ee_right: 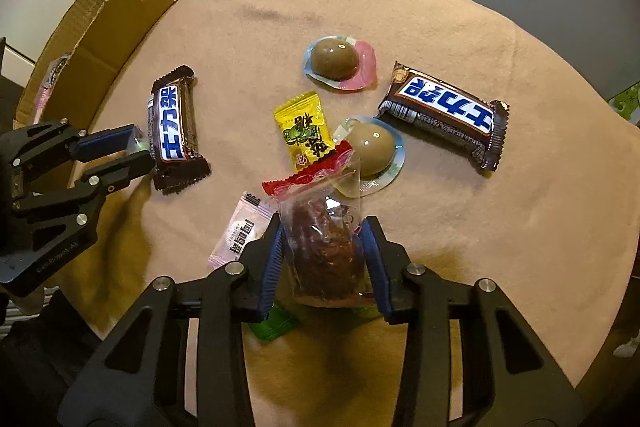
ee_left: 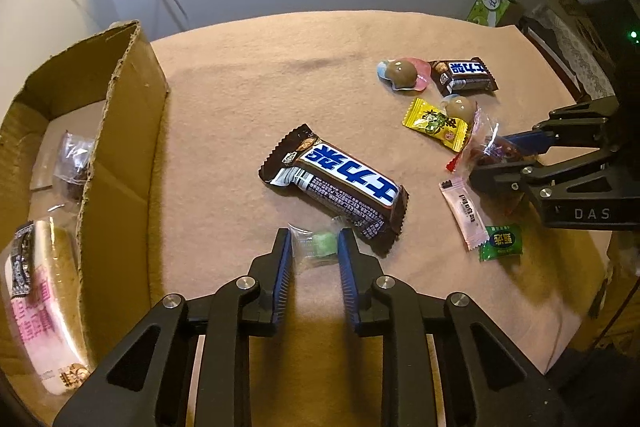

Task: Organize snacks
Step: 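Grasp the brown bagged snack with red label using the right gripper, then carry the brown bagged snack into the box and open the right gripper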

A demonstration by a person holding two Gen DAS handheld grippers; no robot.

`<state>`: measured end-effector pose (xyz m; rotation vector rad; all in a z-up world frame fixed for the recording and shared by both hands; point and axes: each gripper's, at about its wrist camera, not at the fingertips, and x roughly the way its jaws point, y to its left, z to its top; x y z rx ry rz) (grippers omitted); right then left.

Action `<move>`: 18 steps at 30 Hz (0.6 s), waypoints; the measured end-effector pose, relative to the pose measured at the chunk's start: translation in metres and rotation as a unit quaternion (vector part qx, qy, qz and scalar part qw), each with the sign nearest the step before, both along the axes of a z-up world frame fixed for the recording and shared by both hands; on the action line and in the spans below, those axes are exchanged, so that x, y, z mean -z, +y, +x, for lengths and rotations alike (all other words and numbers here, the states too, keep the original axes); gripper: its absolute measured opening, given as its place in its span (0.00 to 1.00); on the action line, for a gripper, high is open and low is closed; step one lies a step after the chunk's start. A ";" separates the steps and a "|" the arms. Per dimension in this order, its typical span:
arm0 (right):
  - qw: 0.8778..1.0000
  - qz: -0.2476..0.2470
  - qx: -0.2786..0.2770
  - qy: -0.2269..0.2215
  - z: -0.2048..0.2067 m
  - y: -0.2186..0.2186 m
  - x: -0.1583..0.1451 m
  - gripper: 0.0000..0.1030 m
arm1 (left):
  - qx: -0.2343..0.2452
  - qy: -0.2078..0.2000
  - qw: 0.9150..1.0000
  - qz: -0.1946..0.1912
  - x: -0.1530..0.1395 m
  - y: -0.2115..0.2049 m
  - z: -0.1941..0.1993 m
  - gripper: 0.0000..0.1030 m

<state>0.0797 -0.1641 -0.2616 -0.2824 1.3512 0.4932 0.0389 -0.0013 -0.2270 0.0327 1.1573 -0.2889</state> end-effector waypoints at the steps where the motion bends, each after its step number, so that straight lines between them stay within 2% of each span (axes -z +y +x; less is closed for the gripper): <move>1: 1.000 0.002 0.001 -0.001 0.000 0.000 0.000 0.37 | -0.002 0.000 1.000 -0.001 0.000 0.001 -0.001 0.21; 4: 1.000 0.007 0.003 -0.002 -0.002 0.000 -0.002 0.33 | -0.006 0.002 1.000 -0.009 -0.001 0.006 -0.004 0.20; 11: 1.000 0.018 0.008 -0.010 -0.005 -0.006 -0.011 0.33 | -0.014 0.002 1.000 -0.018 -0.007 0.009 -0.010 0.20; 18: 0.999 0.040 0.011 -0.022 -0.012 -0.015 -0.041 0.33 | -0.035 -0.009 0.999 -0.041 -0.027 0.022 -0.016 0.20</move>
